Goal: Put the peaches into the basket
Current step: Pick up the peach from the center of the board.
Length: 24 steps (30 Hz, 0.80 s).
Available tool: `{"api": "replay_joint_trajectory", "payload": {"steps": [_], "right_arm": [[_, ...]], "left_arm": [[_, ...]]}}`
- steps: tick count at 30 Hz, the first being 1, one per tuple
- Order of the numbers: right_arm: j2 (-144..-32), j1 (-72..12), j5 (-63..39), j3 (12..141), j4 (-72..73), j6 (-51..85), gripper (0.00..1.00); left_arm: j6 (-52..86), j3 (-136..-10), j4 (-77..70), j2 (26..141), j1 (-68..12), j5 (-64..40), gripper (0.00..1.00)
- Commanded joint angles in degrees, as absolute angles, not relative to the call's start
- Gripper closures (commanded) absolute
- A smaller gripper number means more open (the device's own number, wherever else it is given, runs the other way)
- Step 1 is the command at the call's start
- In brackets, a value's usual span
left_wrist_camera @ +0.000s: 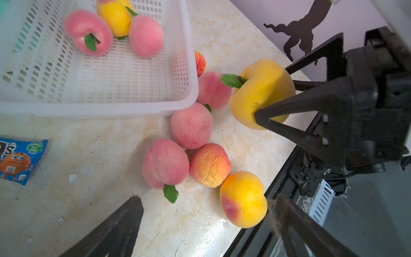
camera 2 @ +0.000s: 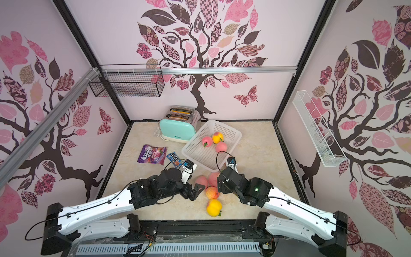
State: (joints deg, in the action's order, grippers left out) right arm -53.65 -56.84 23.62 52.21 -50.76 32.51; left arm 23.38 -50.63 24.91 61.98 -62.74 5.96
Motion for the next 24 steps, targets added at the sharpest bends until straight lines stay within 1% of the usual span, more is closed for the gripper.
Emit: {"api": "replay_joint_trajectory", "payload": {"steps": [1,5,14,20,24], "right_arm": [[-55.65,-52.93,23.22,57.08,-47.71,25.31,0.13],[-57.31,-46.16,16.94,59.76,-43.5,20.72,0.13],[-64.62,-36.26,9.05,65.87,-38.9,14.45,0.13],[-69.4,-28.79,3.13,66.77,-34.02,13.12,0.13],[-73.81,-25.49,1.56,68.04,-30.9,11.98,0.13]], "left_arm": [[21.93,-52.35,23.82,62.13,-59.95,3.11,0.03],[20.55,-54.93,24.53,63.37,-57.86,2.55,0.03],[18.26,-61.45,24.57,69.61,-56.33,0.07,0.03],[17.37,-64.36,23.23,73.87,-51.69,-3.97,0.03],[16.92,-66.11,22.74,76.95,-48.13,-6.27,0.03]]}}
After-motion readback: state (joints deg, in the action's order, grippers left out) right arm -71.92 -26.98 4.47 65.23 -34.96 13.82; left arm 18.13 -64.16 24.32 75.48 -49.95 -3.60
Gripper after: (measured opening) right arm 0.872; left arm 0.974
